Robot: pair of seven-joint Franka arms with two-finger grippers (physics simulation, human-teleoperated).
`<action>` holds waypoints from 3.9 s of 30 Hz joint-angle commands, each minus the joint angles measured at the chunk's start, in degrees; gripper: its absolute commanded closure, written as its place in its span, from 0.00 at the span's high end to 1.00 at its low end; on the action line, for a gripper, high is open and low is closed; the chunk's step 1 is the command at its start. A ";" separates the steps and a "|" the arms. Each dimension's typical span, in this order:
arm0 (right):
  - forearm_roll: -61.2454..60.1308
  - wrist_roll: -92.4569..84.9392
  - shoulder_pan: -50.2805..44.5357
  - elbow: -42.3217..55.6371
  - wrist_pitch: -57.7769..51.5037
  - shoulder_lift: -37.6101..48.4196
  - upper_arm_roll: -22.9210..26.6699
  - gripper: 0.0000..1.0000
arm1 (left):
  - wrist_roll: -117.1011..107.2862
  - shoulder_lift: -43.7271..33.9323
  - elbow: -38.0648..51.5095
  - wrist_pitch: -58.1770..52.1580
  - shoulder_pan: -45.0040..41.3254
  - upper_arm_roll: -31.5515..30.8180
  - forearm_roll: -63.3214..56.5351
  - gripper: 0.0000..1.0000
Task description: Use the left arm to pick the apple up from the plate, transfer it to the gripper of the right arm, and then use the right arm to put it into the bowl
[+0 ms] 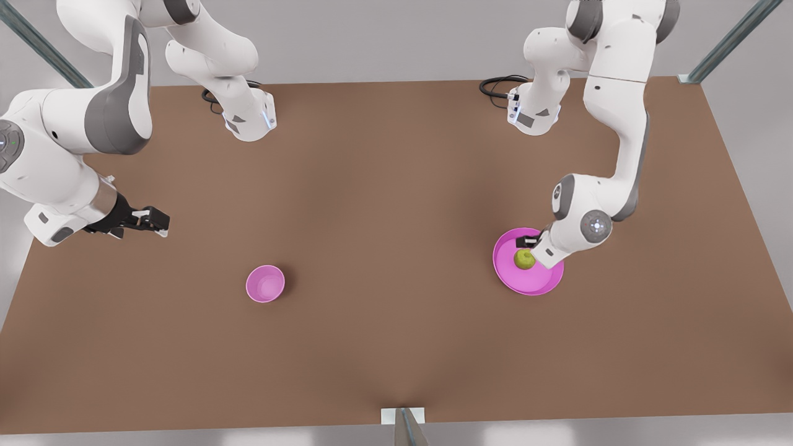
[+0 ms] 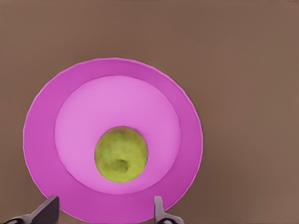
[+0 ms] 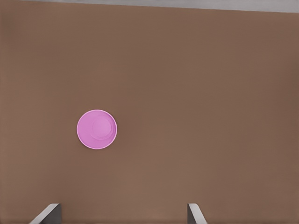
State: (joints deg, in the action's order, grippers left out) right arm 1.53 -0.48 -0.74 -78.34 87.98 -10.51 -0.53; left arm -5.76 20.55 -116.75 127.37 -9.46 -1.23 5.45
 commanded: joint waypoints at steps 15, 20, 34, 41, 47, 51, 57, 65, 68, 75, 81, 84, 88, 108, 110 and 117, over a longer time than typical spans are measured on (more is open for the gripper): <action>-0.03 -0.23 0.12 0.03 -0.01 0.05 0.00 1.00 | -3.74 8.02 -2.52 18.61 -0.65 0.09 0.00 1.00; -0.03 -0.23 0.04 0.03 -0.01 0.05 0.00 1.00 | -3.65 7.32 -4.19 18.61 -0.82 0.09 0.00 1.00; -0.03 -2.42 1.53 0.12 0.08 -0.48 0.35 1.00 | -3.74 7.84 -4.19 19.93 -0.73 0.09 -0.09 0.71; -0.03 -2.43 1.62 0.12 0.08 -0.48 0.27 1.00 | -3.74 7.23 -3.84 19.94 -0.65 0.09 -0.09 0.67; -0.03 -2.34 1.44 0.12 0.08 -0.48 0.18 1.00 | -2.68 -2.97 3.36 4.64 -1.00 -2.46 2.01 0.67; -0.12 -1.72 0.65 0.12 0.08 -0.39 -0.35 1.00 | -2.77 3.62 18.12 4.20 -2.58 -10.63 15.29 0.67; -25.52 6.81 1.27 2.14 2.80 -5.13 -0.52 1.00 | 5.66 20.58 38.35 16.40 -7.59 -23.28 21.35 0.67; -66.03 -8.65 3.20 -8.13 13.09 -12.70 -0.52 1.00 | 62.08 37.90 49.07 37.51 -5.13 -47.63 21.44 0.67; -80.36 -25.44 6.80 -22.11 12.04 -9.18 -0.79 1.00 | 75.36 42.03 50.83 37.42 -3.46 -51.68 21.44 0.67; -90.56 -47.60 7.16 -19.66 10.37 -21.48 -5.09 1.00 | 93.12 49.06 55.13 37.42 -2.93 -56.60 21.44 0.67; -89.24 -49.53 6.45 -13.95 10.45 -27.90 -9.58 1.00 | 93.73 49.85 57.24 37.60 -3.46 -56.60 21.44 0.67; -87.40 -48.92 6.54 -13.95 6.15 -29.48 -10.98 1.00 | 97.07 49.85 57.33 39.80 -4.69 -56.60 21.35 0.67; -82.65 -45.05 6.54 -10.43 5.27 -31.94 -11.07 1.00 | 97.07 49.85 57.33 40.15 -4.69 -56.60 21.44 0.67; -79.49 -37.23 3.64 -6.92 3.33 -35.98 -12.39 1.00 | 96.63 51.00 57.33 41.47 -5.39 -56.34 21.53 0.67; -79.58 -37.14 3.73 -6.92 3.60 -35.98 -13.27 1.00 | 96.63 51.09 57.33 41.47 -5.39 -56.34 21.53 0.67; -83.27 -36.79 0.12 -3.75 8.87 -38.44 -13.44 1.00 | 96.63 51.09 57.24 41.47 -5.57 -56.34 21.53 0.67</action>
State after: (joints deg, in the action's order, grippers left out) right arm -80.44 -37.30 -0.22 -82.61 94.22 -48.46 -13.96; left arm 85.46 71.78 -59.53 169.33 -15.00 -57.54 26.98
